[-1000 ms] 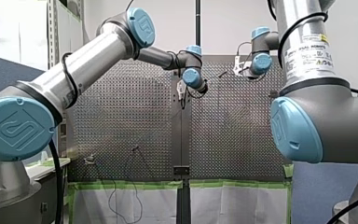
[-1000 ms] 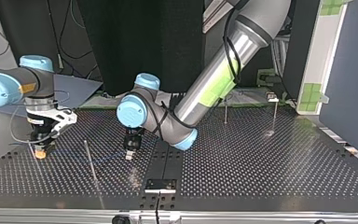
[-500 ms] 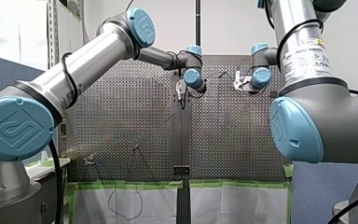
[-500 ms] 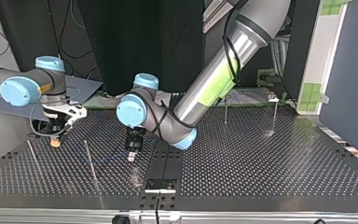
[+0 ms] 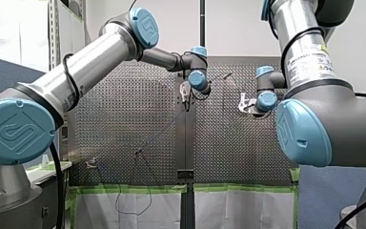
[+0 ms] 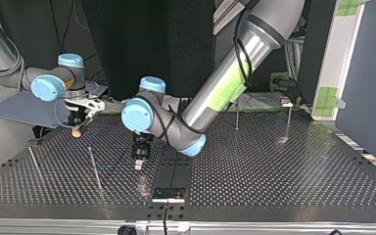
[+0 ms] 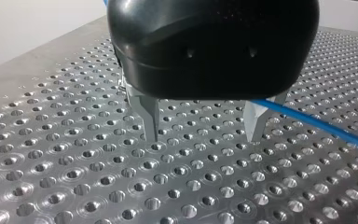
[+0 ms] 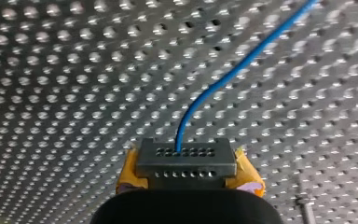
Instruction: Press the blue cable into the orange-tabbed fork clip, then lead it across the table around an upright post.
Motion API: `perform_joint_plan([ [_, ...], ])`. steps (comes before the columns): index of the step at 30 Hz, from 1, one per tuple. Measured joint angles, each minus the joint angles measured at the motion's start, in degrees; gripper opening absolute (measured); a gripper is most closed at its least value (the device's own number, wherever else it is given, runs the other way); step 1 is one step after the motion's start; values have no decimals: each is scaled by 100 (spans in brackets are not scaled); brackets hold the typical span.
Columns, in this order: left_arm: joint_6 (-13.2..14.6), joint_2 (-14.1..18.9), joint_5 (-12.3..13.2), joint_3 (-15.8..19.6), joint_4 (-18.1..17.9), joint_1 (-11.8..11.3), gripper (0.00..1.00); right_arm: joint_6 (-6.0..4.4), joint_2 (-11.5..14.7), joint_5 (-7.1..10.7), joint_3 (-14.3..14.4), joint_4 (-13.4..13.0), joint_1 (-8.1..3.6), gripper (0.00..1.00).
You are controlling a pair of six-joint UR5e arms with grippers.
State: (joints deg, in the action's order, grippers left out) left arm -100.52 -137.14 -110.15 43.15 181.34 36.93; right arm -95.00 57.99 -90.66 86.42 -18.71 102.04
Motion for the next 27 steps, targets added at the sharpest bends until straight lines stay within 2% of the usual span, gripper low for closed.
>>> perform_joint_plan([
  [15, -2, 0, -13, 0, 7, 29, 89, 26, -472, -12, 305, -753, -70, 0],
  [22, -2, 0, -41, 0, 8, 43, 89, 139, -781, 2, 419, -1086, -132, 0],
  [27, -3, 0, -67, 0, 8, 50, 89, 206, -1005, 18, 448, -1319, -255, 0],
])
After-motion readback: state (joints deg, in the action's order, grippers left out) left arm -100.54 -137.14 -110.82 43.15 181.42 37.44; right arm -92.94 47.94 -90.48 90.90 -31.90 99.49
